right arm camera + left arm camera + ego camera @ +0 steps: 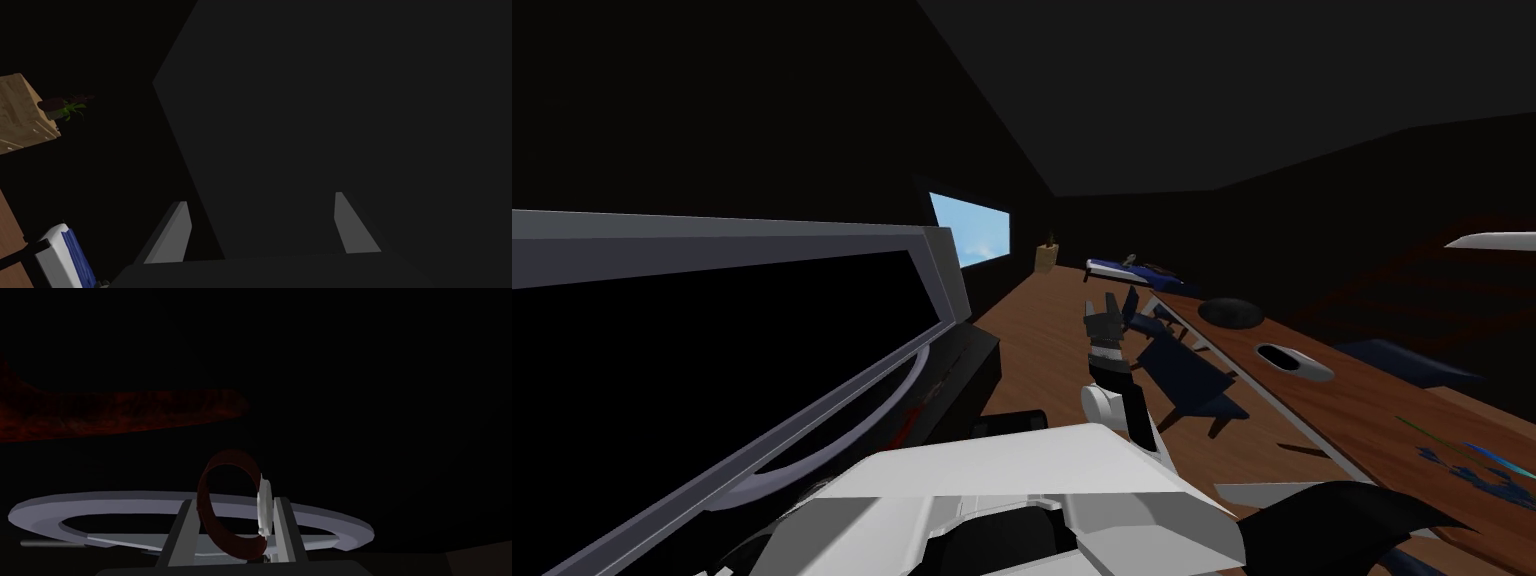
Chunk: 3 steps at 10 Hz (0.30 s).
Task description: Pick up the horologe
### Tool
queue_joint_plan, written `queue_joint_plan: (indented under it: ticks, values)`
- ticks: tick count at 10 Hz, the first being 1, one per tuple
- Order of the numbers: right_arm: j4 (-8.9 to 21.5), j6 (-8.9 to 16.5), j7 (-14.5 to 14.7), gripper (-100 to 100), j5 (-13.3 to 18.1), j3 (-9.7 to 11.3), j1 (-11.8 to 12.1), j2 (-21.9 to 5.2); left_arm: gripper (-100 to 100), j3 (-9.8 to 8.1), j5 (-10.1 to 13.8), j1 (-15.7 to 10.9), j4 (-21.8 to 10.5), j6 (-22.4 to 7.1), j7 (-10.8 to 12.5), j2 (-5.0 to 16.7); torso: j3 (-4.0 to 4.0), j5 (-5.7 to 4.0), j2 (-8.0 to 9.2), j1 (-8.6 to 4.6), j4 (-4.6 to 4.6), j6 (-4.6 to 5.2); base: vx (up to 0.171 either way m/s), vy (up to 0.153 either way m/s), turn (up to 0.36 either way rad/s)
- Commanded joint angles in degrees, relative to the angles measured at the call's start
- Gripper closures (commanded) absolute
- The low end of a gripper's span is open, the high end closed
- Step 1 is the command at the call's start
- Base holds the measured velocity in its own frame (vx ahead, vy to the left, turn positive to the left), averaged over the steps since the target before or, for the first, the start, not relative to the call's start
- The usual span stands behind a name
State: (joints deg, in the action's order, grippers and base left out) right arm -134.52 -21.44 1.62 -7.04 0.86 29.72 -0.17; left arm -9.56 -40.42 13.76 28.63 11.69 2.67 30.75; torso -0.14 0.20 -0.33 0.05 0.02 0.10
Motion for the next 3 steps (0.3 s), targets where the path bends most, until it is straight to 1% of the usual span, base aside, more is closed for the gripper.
queue_joint_plan:
  ticks: [1, 2, 3]
  values:
    - [0.0, 0.0, 0.0, 0, 0.0, 0.0, 0.0, 0.0, 100, 1.07, -0.2, 1.2, 1.5, -0.3, 1.9, 0.6, 0.0, 0.0, 0.0, 0.0, 0.0, 0.0, 0.008, -0.002, -0.022]
    - [0.0, 0.0, 0.0, 0, 0.0, 0.0, 0.0, 0.0, 100, 0.97, -0.1, 1.0, 1.5, -0.5, 1.4, 0.4, 0.01, 0.0, 0.01, 0.01, 0.0, -0.01, 0.0, 0.0, 0.0]
    - [0.0, 0.0, 0.0, 0, 0.0, 0.0, 0.0, 0.0, 0, 1.08, -0.2, 1.1, 1.7, -0.6, 1.7, 0.4, 0.01, 0.02, 0.02, 0.02, 0.0, -0.01, 0.0, 0.0, 0.0]
